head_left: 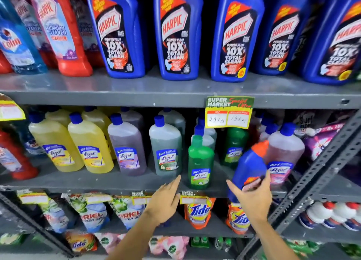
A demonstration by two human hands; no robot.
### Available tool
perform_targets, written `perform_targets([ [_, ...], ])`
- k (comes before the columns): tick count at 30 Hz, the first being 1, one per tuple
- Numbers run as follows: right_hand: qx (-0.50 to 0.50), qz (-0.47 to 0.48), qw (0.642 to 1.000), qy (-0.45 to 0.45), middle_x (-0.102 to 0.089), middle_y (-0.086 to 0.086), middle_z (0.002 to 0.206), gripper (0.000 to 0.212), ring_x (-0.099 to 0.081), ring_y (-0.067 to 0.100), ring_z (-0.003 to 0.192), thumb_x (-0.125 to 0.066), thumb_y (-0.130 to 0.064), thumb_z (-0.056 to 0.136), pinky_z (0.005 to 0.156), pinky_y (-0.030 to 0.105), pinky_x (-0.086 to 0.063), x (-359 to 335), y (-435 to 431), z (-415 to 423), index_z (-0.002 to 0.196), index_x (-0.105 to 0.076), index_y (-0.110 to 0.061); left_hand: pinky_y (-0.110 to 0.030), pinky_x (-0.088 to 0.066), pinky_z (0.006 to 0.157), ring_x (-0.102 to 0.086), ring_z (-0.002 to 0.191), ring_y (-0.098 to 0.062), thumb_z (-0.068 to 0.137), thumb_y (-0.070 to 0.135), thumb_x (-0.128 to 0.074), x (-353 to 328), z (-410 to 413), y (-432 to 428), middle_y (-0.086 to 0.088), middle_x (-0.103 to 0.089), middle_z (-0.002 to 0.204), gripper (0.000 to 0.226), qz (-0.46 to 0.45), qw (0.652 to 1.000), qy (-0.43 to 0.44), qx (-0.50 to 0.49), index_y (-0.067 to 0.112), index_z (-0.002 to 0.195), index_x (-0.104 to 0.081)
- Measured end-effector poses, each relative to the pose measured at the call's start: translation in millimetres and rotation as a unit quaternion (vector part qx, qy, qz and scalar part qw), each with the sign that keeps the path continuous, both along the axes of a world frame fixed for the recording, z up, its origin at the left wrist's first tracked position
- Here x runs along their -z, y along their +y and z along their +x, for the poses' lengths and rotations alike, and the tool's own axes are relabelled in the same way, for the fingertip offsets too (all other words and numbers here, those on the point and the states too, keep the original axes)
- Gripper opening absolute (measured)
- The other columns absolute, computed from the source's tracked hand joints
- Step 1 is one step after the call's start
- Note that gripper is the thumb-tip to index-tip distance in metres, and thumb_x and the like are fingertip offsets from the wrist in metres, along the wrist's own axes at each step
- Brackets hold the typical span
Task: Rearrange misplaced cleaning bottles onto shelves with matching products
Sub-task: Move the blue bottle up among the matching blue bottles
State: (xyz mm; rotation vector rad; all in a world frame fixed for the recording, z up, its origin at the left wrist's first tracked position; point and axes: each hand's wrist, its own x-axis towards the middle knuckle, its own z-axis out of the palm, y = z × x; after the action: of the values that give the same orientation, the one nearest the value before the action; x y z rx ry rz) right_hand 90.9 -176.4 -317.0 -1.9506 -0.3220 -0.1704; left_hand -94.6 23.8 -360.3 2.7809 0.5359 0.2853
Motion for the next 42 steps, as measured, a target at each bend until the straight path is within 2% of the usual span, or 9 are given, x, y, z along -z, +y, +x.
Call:
perform_targets([
  [4, 0.007, 0.103, 0.994, -0.024, -0.068, 0.011, 0.107, 0.122, -0.065, 0.023, 0.088, -0.085, -0.065, 0.025, 0.085, 0.04, -0.051, -50, -29, -11, 0.132, -0.042, -0.024, -0.036, -0.048, 0.092, -0.059, 0.113, -0.021, 0.096, 0.03, -0.045, -104, 1, -4, -0.004, -0.062, 0.129, 0.037, 0.06, 0.963, -0.235, 0.113, 0.01, 0.119, -0.067],
  [8, -0.007, 0.215, 0.961, -0.176, -0.06, -0.022, 0.09, 0.102, -0.055, -0.016, 0.071, -0.086, -0.048, 0.037, 0.072, 0.005, -0.044, -160, -34, -9, 0.121, -0.048, -0.004, -0.034, -0.043, 0.092, -0.058, 0.11, -0.024, 0.097, 0.031, -0.043, -215, 18, -10, -0.012, -0.065, 0.12, 0.04, 0.189, 0.895, -0.391, 0.105, 0.003, 0.11, -0.07],
  [12, 0.014, 0.254, 0.931, -0.264, -0.066, 0.005, 0.11, 0.104, -0.064, 0.023, 0.092, -0.088, -0.057, 0.048, 0.087, 0.04, -0.052, -257, -25, 16, 0.131, -0.046, -0.01, -0.042, -0.039, 0.095, -0.052, 0.118, -0.029, 0.096, 0.032, -0.044, -267, 45, 5, -0.012, -0.059, 0.13, 0.043, 0.254, 0.908, -0.331, 0.042, 0.005, 0.124, -0.061],
  [15, 0.027, 0.199, 0.945, -0.258, -0.057, 0.005, 0.136, 0.11, -0.054, 0.02, 0.124, -0.086, -0.058, 0.052, 0.103, 0.025, -0.037, -300, -6, 34, 0.14, -0.041, -0.01, -0.043, -0.04, 0.092, -0.058, 0.116, -0.029, 0.098, 0.038, -0.036, -267, 59, 14, -0.01, -0.062, 0.128, 0.048, 0.271, 0.928, -0.256, 0.004, 0.009, 0.126, -0.062],
  [18, 0.029, 0.151, 0.963, -0.219, -0.049, 0.005, 0.147, 0.117, -0.046, 0.021, 0.135, -0.082, -0.064, 0.051, 0.112, 0.033, -0.034, -314, 16, 50, 0.145, -0.036, -0.012, -0.042, -0.045, 0.091, -0.061, 0.115, -0.027, 0.098, 0.03, -0.034, -265, 60, 14, -0.008, -0.065, 0.126, 0.045, 0.262, 0.928, -0.264, -0.002, 0.01, 0.125, -0.064],
  [21, 0.023, 0.096, 0.976, -0.196, -0.045, 0.007, 0.15, 0.121, -0.046, 0.026, 0.135, -0.076, -0.07, 0.054, 0.11, 0.045, -0.038, -314, 30, 58, 0.148, -0.029, -0.01, -0.043, -0.047, 0.091, -0.061, 0.114, -0.027, 0.097, 0.028, -0.034, -265, 59, 12, -0.008, -0.065, 0.125, 0.045, 0.269, 0.925, -0.27, -0.009, 0.01, 0.124, -0.064],
  [27, -0.002, 0.047, 0.982, -0.185, -0.03, 0.009, 0.158, 0.122, -0.04, 0.032, 0.138, -0.076, -0.066, 0.064, 0.107, 0.048, -0.036, -313, 32, 57, 0.153, -0.014, -0.011, -0.041, -0.048, 0.089, -0.063, 0.111, -0.026, 0.097, 0.028, -0.034, -266, 59, 9, -0.006, -0.067, 0.122, 0.044, 0.285, 0.918, -0.274, -0.017, 0.01, 0.121, -0.066],
  [33, -0.044, -0.027, 0.991, -0.126, -0.048, 0.011, 0.141, 0.127, -0.049, 0.033, 0.126, -0.088, -0.057, 0.051, 0.098, 0.047, -0.043, -301, 18, 66, 0.148, -0.019, -0.013, -0.041, -0.047, 0.092, -0.062, 0.113, -0.024, 0.097, 0.029, -0.032, -260, 63, 15, -0.004, -0.067, 0.123, 0.045, 0.283, 0.922, -0.261, -0.029, 0.013, 0.122, -0.066],
  [42, -0.009, -0.057, 0.99, -0.128, -0.045, 0.015, 0.143, 0.128, -0.052, 0.038, 0.124, -0.087, -0.057, 0.055, 0.094, 0.05, -0.046, -299, 40, 81, 0.15, -0.013, -0.013, -0.04, -0.044, 0.095, -0.06, 0.116, -0.023, 0.098, 0.03, -0.032, -258, 65, 16, -0.003, -0.066, 0.125, 0.045, 0.279, 0.924, -0.257, -0.041, 0.014, 0.125, -0.065],
])
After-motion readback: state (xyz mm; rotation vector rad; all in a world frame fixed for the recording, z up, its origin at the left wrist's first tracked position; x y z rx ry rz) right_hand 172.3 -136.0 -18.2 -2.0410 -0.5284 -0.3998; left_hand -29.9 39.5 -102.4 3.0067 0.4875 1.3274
